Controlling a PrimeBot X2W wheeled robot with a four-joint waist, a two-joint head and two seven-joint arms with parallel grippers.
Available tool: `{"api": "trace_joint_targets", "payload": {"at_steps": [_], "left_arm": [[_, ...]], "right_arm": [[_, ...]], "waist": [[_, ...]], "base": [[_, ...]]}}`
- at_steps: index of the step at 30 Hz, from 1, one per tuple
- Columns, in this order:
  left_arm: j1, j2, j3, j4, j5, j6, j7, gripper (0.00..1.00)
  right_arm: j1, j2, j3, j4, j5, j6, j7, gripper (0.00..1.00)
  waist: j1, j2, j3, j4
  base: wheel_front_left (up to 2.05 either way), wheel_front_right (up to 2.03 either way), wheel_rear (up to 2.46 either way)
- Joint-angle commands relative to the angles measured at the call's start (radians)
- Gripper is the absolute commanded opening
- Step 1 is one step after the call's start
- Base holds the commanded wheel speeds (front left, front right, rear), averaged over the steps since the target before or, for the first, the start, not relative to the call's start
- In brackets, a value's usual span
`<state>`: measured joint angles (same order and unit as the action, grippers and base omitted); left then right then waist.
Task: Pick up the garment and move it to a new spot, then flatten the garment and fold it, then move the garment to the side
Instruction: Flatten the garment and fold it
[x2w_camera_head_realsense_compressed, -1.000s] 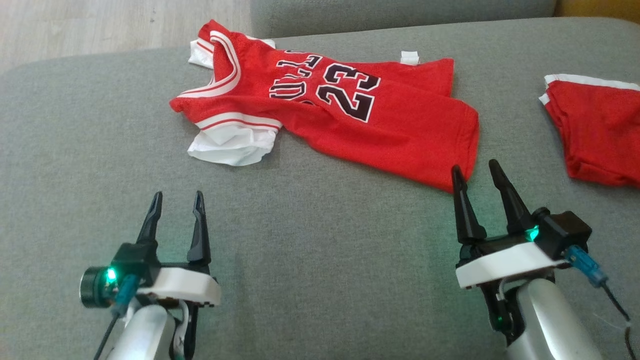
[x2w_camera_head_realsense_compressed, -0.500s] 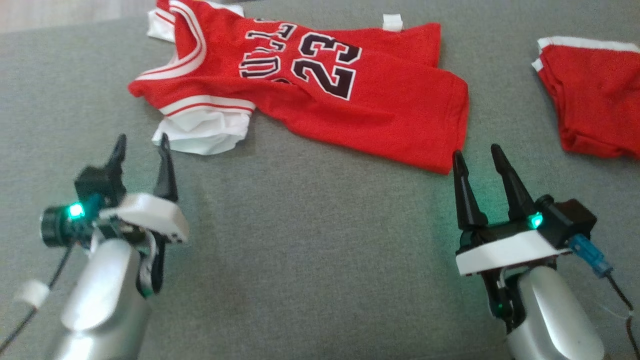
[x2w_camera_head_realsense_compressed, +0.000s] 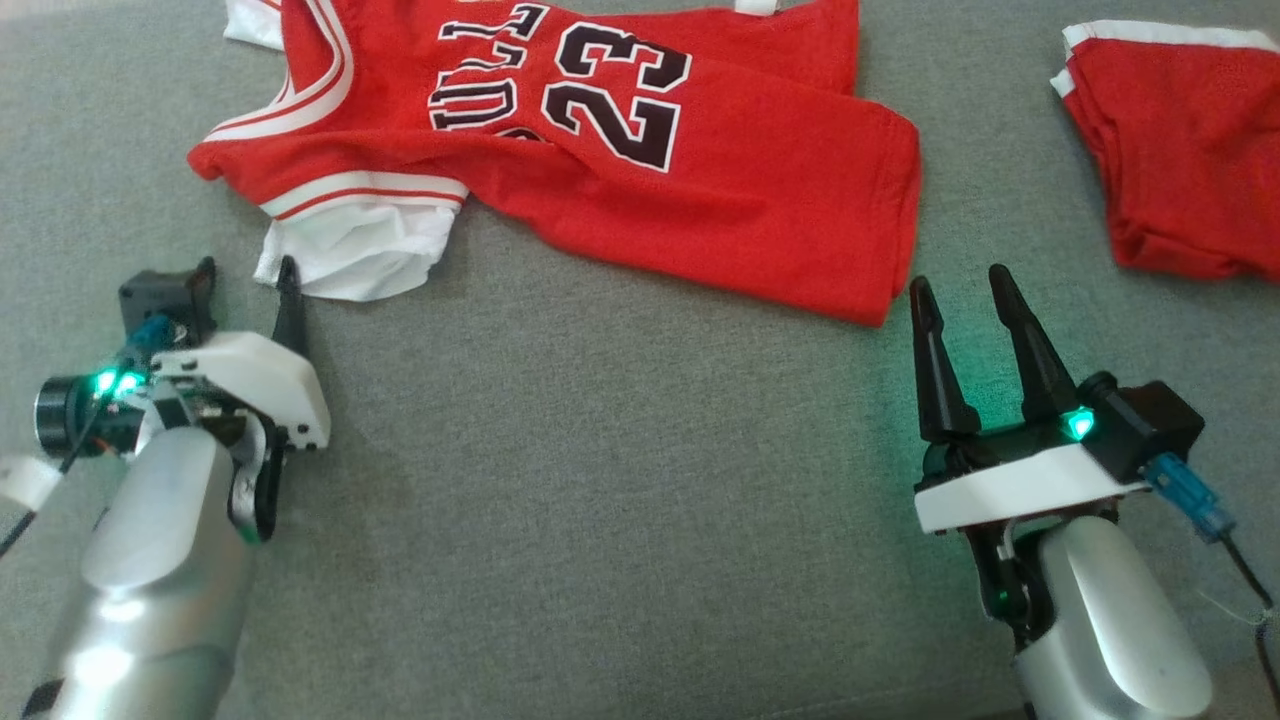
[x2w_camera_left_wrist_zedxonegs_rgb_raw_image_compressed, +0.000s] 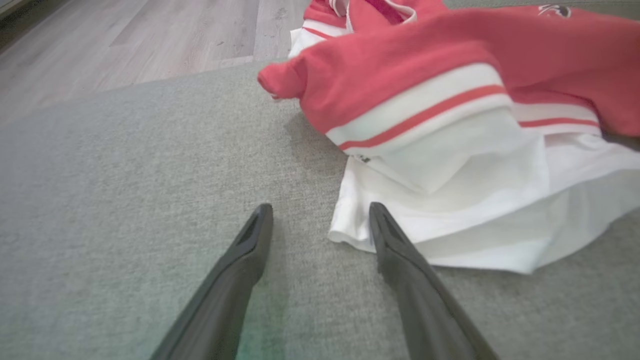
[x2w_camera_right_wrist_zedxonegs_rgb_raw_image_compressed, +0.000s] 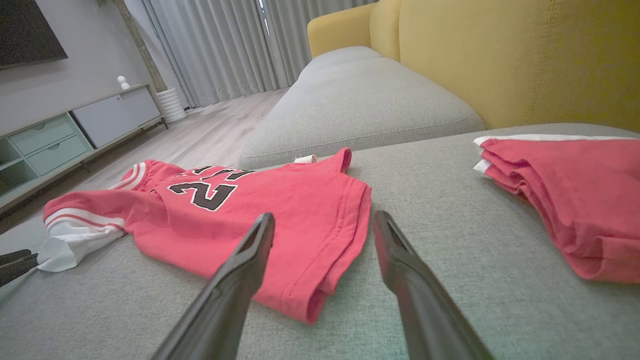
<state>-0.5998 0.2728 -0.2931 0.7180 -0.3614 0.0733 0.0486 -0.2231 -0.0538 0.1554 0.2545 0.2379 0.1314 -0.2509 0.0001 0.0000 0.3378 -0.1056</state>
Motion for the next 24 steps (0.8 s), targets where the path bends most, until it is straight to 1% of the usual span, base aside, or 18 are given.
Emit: {"api": "trace_joint_targets", "payload": {"at_steps": [1, 5, 6, 7, 8, 9, 10, 13, 15, 24], "left_arm": [[-0.039, 0.04, 0.021, -0.005, -0.005, -0.003, -0.001, 1.0], [-0.051, 0.035, 0.0, 0.034, -0.004, -0.024, 0.018, 1.0], [-0.053, 0.032, -0.006, 0.043, -0.005, -0.032, 0.028, 0.97], [-0.055, 0.03, -0.012, 0.05, -0.005, -0.04, 0.037, 0.47], [-0.055, 0.03, -0.012, 0.05, -0.005, -0.04, 0.037, 0.47], [-0.056, 0.028, -0.017, 0.056, -0.007, -0.046, 0.044, 0.06], [-0.056, 0.026, -0.021, 0.061, -0.008, -0.052, 0.049, 0.0], [-0.053, 0.02, -0.026, 0.066, -0.017, -0.062, 0.053, 0.0], [-0.049, 0.017, -0.022, 0.059, -0.025, -0.066, 0.034, 0.0], [-0.001, -0.001, 0.032, -0.056, -0.057, -0.026, -0.171, 0.0]], "right_arm": [[-0.028, 0.004, 0.018, -0.035, 0.006, -0.001, -0.011, 1.0], [-0.03, 0.004, 0.018, -0.035, 0.007, -0.001, -0.011, 1.0], [-0.032, 0.004, 0.018, -0.035, 0.007, -0.001, -0.011, 1.0], [-0.033, 0.004, 0.017, -0.034, 0.007, -0.001, -0.011, 1.0], [-0.033, 0.004, 0.017, -0.034, 0.007, -0.001, -0.011, 1.0], [-0.034, 0.004, 0.017, -0.033, 0.008, -0.001, -0.011, 1.0], [-0.035, 0.004, 0.017, -0.033, 0.008, -0.001, -0.011, 1.0], [-0.036, 0.004, 0.015, -0.03, 0.01, -0.001, -0.011, 1.0], [-0.035, 0.004, 0.012, -0.026, 0.01, -0.001, -0.011, 1.0], [-0.023, 0.004, -0.009, 0.024, -0.004, -0.001, -0.011, 1.0]], "waist": [[-0.0001, 0.0, 0.001, 0.001], [-0.0001, 0.0, 0.003, 0.002], [-0.0001, 0.0, 0.003, 0.003], [-0.0001, 0.0, 0.002, 0.003], [-0.0001, 0.0, 0.002, 0.003], [-0.0001, 0.0, 0.001, 0.004], [-0.0001, 0.0, -0.001, 0.004], [-0.0001, 0.0, -0.008, 0.005], [-0.0001, 0.0, -0.016, 0.006], [-0.0001, 0.0, -0.069, 0.03]], "base": [[0.0, 0.0, 0.0], [0.0, 0.0, 0.0], [0.0, 0.0, 0.0], [0.0, 0.0, 0.0], [0.0, 0.0, 0.0], [0.0, 0.0, 0.0], [0.0, 0.0, 0.0], [0.0, 0.0, 0.0], [0.0, 0.0, 0.0], [0.0, 0.0, 0.0]]}}
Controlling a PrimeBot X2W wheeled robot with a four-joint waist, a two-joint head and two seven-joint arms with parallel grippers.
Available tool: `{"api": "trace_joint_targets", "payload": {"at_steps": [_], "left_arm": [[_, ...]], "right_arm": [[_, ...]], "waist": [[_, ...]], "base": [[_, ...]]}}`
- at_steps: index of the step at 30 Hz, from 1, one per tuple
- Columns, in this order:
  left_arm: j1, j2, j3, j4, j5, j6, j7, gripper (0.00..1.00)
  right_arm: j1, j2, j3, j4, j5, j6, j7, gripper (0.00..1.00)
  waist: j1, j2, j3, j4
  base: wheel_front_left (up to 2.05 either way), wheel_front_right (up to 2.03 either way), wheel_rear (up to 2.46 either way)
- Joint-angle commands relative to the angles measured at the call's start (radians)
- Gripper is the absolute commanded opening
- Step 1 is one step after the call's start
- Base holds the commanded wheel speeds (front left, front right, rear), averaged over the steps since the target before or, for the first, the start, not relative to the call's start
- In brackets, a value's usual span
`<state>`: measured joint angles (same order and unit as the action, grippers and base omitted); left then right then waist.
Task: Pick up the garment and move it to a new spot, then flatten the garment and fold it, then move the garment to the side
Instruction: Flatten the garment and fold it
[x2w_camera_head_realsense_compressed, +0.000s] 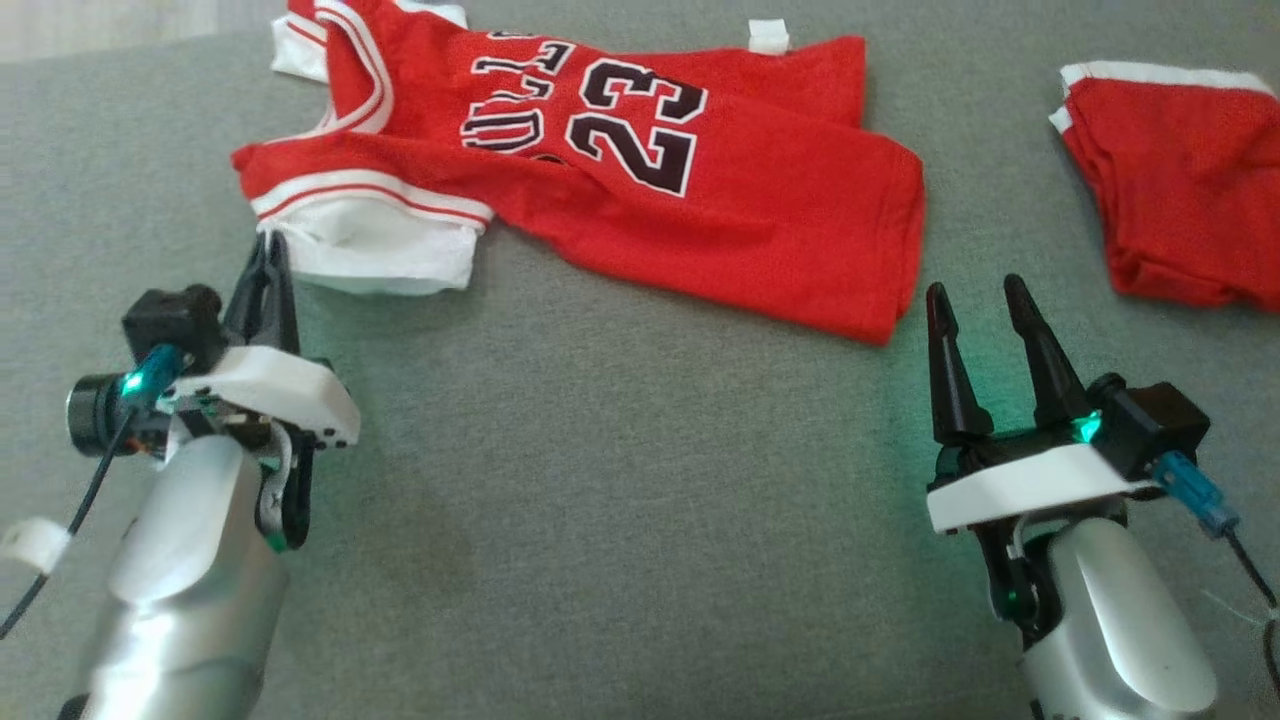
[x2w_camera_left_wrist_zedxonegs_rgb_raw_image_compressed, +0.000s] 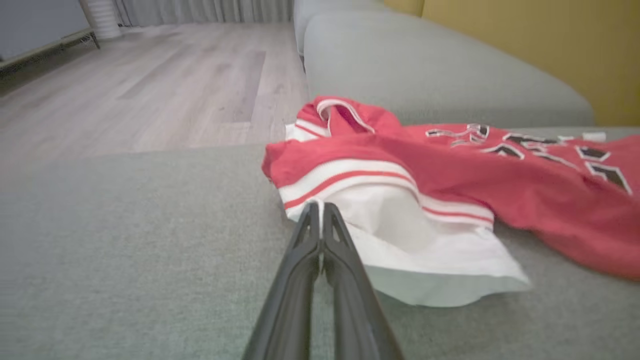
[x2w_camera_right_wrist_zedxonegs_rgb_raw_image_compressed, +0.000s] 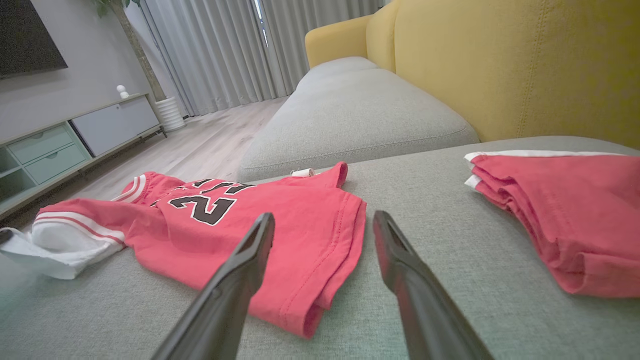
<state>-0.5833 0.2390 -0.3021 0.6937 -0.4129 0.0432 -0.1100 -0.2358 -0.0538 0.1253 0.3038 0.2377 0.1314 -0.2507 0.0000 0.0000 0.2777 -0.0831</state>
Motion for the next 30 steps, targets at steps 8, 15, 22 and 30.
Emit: {"api": "trace_joint_targets", "payload": {"at_steps": [8, 15, 22, 30], "left_arm": [[0.067, 0.028, 0.095, -0.207, -0.018, 0.067, -0.123, 0.0], [0.15, 0.028, 0.114, -0.332, -0.014, 0.1, -0.141, 0.0], [0.18, 0.024, 0.095, -0.382, -0.012, 0.112, -0.122, 0.0], [0.18, 0.024, 0.083, -0.397, -0.012, 0.115, -0.114, 0.0]], "right_arm": [[0.0, 0.004, 0.019, 0.054, -0.002, -0.001, 0.029, 1.0], [0.007, 0.004, 0.022, 0.128, -0.007, -0.001, 0.1, 1.0], [-0.04, 0.004, 0.025, 0.237, -0.039, -0.001, 0.166, 1.0], [-0.108, 0.004, 0.032, 0.315, -0.071, -0.001, 0.142, 1.0]], "waist": [[0.0, 0.0, -0.047, 0.038], [0.0, 0.0, -0.061, 0.062], [0.0, 0.0, -0.052, 0.087], [0.0, 0.0, -0.044, 0.095]], "base": [[0.0, 0.0, 0.0], [0.0, 0.0, 0.0], [0.0, 0.0, 0.0], [0.0, 0.0, 0.0]]}}
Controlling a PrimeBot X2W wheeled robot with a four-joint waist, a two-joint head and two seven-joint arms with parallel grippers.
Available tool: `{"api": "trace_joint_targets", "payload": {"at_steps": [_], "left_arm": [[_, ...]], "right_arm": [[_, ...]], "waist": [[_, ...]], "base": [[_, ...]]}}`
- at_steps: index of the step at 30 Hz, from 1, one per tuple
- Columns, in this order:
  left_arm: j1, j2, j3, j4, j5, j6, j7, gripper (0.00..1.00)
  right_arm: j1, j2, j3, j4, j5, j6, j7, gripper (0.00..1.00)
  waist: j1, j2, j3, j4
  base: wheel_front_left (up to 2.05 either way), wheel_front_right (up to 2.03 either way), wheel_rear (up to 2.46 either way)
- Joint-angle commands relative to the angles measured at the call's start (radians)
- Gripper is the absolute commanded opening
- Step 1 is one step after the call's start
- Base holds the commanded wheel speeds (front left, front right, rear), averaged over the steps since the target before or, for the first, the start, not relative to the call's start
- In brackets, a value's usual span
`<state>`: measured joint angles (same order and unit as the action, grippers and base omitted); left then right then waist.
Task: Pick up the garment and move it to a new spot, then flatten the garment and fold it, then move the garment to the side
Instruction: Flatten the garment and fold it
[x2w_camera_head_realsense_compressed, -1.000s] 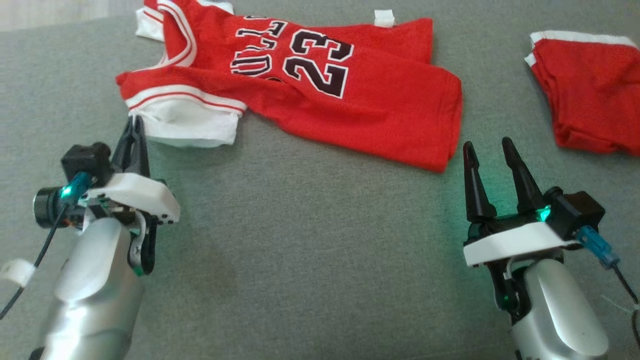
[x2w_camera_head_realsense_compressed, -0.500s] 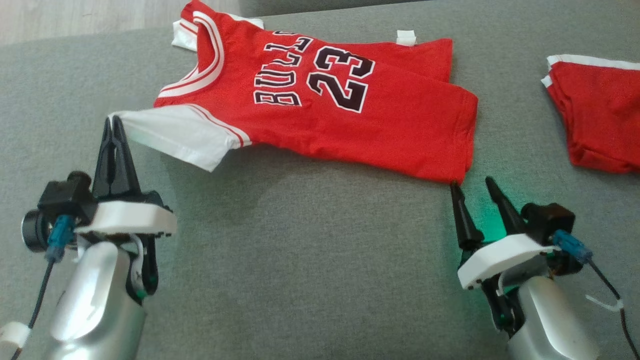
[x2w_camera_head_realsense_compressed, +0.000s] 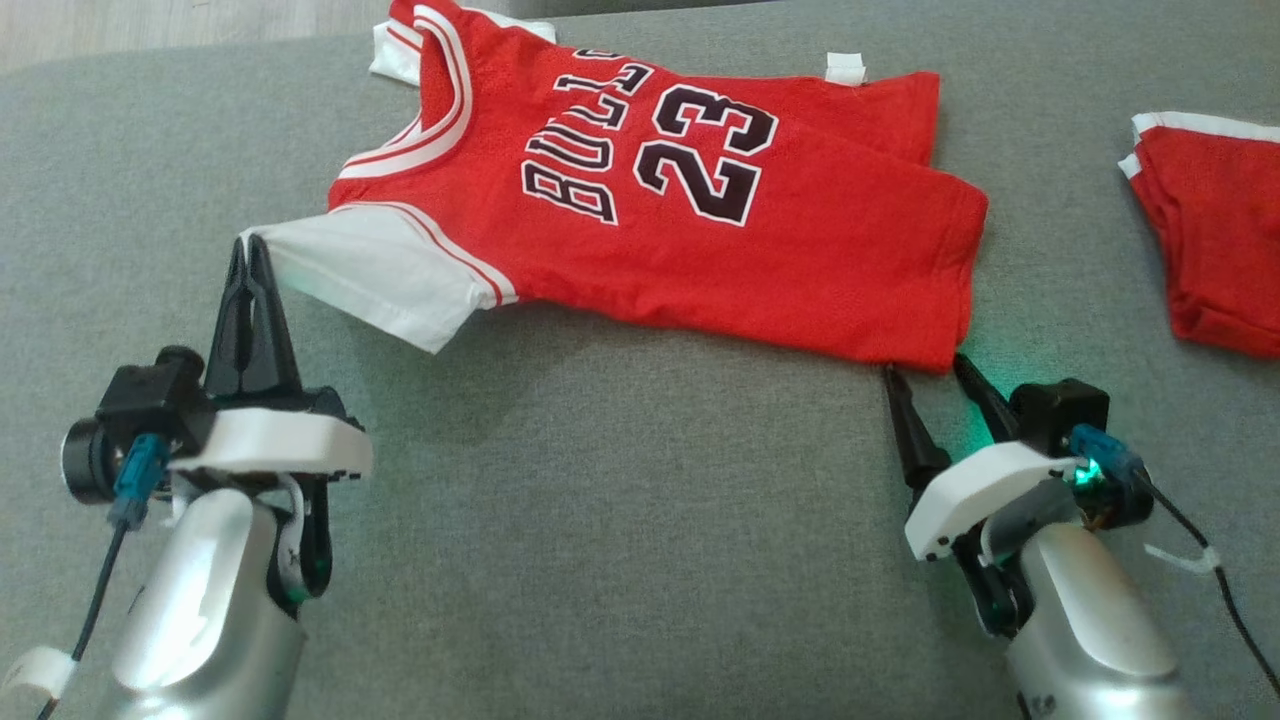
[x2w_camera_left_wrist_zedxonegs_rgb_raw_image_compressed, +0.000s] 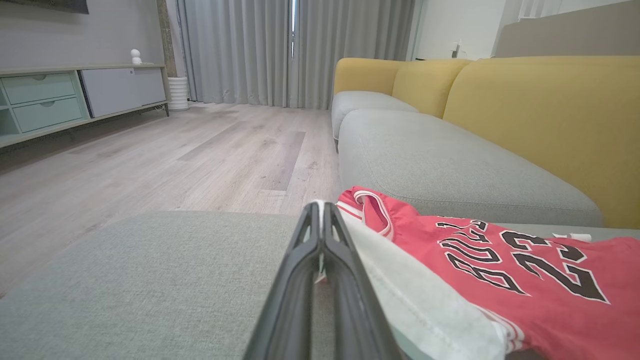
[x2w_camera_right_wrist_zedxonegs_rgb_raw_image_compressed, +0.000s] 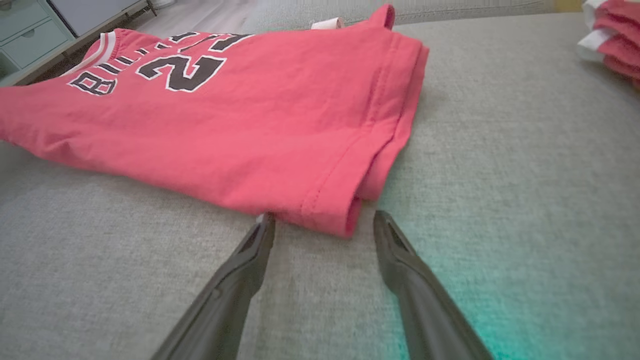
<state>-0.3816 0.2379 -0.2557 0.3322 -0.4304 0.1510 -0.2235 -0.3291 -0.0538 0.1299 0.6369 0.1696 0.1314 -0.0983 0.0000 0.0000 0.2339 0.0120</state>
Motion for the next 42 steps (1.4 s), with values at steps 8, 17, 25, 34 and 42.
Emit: {"api": "trace_joint_targets", "payload": {"at_steps": [8, 17, 25, 34, 42], "left_arm": [[-0.013, 0.028, 0.02, -0.028, 0.007, 0.011, 0.017, 0.0], [0.032, 0.029, 0.02, -0.014, -0.004, 0.02, 0.008, 0.0], [0.103, 0.029, 0.02, -0.023, -0.015, 0.033, 0.002, 0.0], [0.17, 0.028, 0.001, -0.036, -0.009, 0.048, 0.005, 1.0], [0.183, -0.001, 0.002, -0.109, 0.016, 0.032, -0.034, 1.0]], "right_arm": [[-0.087, 0.004, 0.016, 0.061, 0.033, -0.001, -0.046, 1.0], [-0.089, 0.004, 0.032, 0.085, 0.071, -0.001, -0.108, 1.0], [-0.041, 0.004, 0.023, 0.042, 0.085, -0.001, -0.142, 1.0], [0.019, 0.004, 0.021, -0.048, 0.098, -0.001, -0.153, 1.0], [0.086, 0.004, 0.014, -0.135, 0.107, -0.001, -0.156, 1.0]], "waist": [[0.0, 0.0, -0.001, 0.002], [0.0, 0.0, -0.027, 0.005], [0.0, 0.0, -0.083, -0.001], [0.0, 0.0, -0.125, -0.01], [0.0, 0.0, -0.132, -0.008]], "base": [[0.0, 0.0, 0.0], [0.0, 0.0, 0.0], [0.0, 0.0, 0.0], [0.0, 0.0, 0.0], [0.0, 0.0, 0.0]]}}
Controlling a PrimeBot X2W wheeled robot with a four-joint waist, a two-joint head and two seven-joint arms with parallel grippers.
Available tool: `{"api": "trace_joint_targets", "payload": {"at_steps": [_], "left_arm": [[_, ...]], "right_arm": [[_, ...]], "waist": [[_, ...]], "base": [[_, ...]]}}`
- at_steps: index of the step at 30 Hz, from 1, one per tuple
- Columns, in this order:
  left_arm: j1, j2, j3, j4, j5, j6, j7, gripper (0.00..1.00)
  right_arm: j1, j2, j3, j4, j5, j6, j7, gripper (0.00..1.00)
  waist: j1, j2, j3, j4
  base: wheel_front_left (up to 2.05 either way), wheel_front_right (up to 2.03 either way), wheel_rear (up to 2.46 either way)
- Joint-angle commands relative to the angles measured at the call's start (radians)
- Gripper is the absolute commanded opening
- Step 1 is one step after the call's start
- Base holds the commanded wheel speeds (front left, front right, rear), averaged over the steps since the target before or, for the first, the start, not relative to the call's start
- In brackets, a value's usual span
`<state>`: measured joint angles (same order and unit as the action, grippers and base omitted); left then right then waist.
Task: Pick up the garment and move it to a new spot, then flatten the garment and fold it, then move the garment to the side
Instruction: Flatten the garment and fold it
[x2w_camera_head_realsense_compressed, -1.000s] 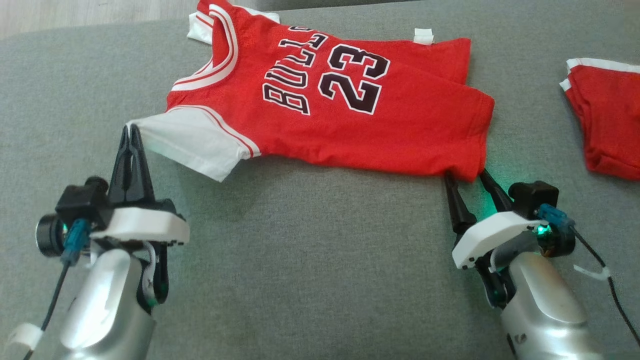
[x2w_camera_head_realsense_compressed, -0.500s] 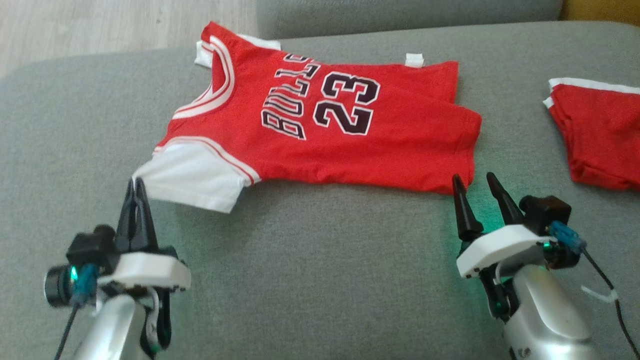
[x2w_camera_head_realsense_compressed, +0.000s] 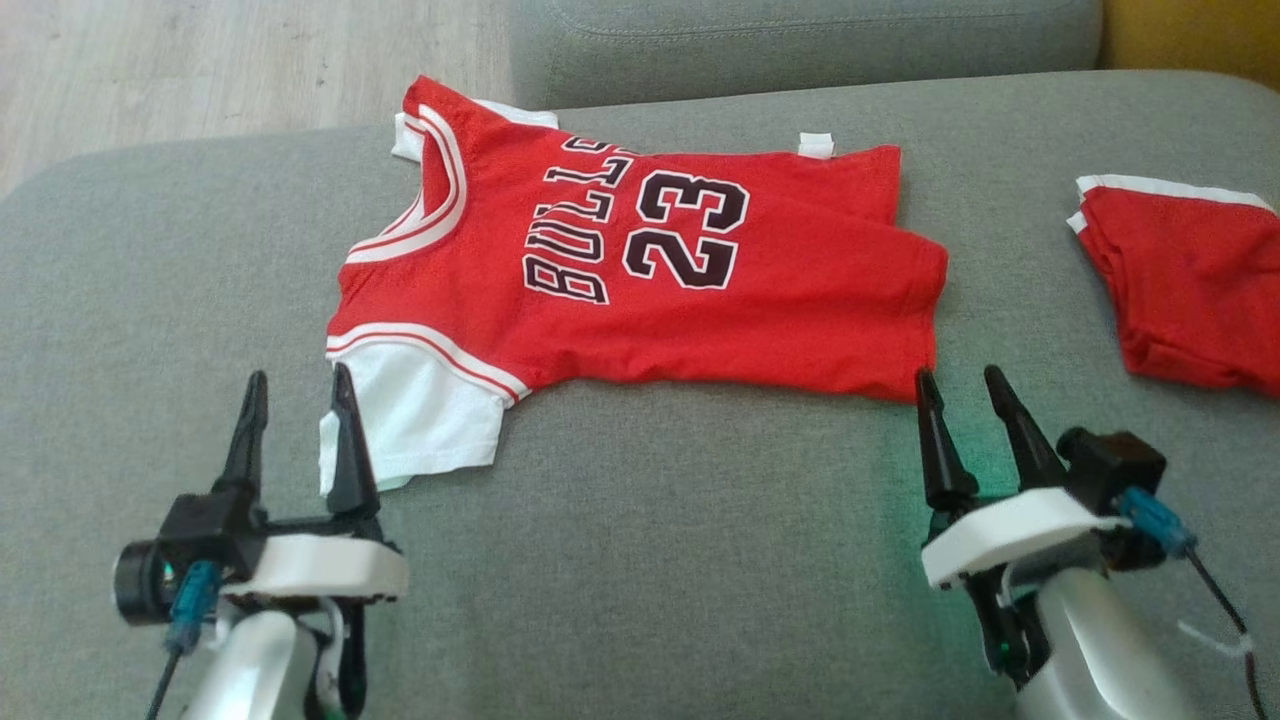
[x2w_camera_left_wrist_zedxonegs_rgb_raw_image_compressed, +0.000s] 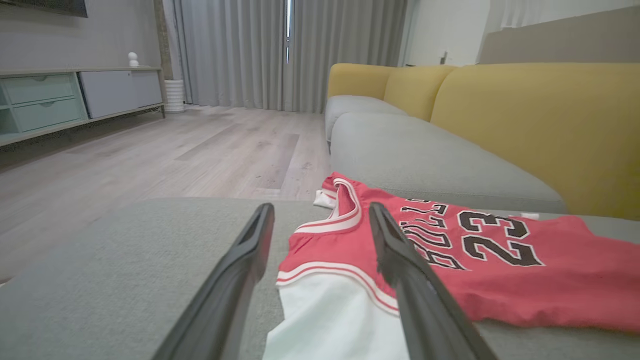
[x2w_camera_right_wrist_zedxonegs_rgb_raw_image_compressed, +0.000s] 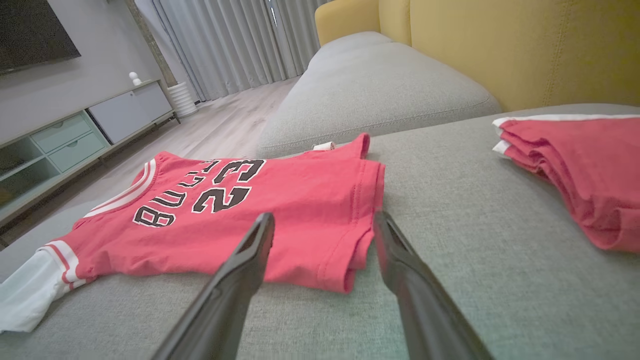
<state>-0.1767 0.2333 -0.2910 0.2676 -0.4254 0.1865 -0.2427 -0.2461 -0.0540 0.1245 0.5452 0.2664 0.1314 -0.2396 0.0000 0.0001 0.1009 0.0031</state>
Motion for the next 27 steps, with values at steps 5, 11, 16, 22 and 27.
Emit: {"api": "trace_joint_targets", "payload": {"at_steps": [5, 11, 16, 22, 27], "left_arm": [[0.001, -0.034, 0.039, -0.086, 0.029, -0.015, -0.018, 1.0], [0.006, -0.063, 0.053, -0.107, 0.07, -0.042, -0.019, 1.0], [0.003, -0.084, 0.074, -0.105, 0.09, -0.06, -0.019, 1.0], [-0.006, -0.103, 0.091, -0.098, 0.113, -0.084, -0.019, 1.0], [-0.035, -0.123, 0.093, -0.096, 0.127, -0.105, -0.019, 1.0]], "right_arm": [[0.03, 0.004, 0.011, -0.075, 0.017, -0.001, -0.013, 1.0], [0.031, 0.004, -0.005, -0.116, 0.003, -0.001, 0.007, 1.0], [0.032, 0.004, -0.014, -0.14, -0.009, -0.001, 0.024, 1.0], [-0.013, 0.004, -0.023, -0.172, -0.023, -0.001, 0.044, 1.0], [-0.119, -0.001, -0.04, -0.209, -0.057, -0.001, 0.099, 1.0]], "waist": [[0.0, -0.0001, 0.007, 0.003], [0.0, -0.0001, 0.024, 0.011], [0.0, -0.0001, 0.038, 0.016], [0.0, -0.0001, 0.061, 0.021], [0.0, -0.0001, 0.1, 0.041]], "base": [[0.0, 0.0, 0.0], [0.0, 0.0, 0.0], [0.0, 0.0, 0.0], [0.0, 0.0, 0.0], [0.0, 0.0, 0.0]]}}
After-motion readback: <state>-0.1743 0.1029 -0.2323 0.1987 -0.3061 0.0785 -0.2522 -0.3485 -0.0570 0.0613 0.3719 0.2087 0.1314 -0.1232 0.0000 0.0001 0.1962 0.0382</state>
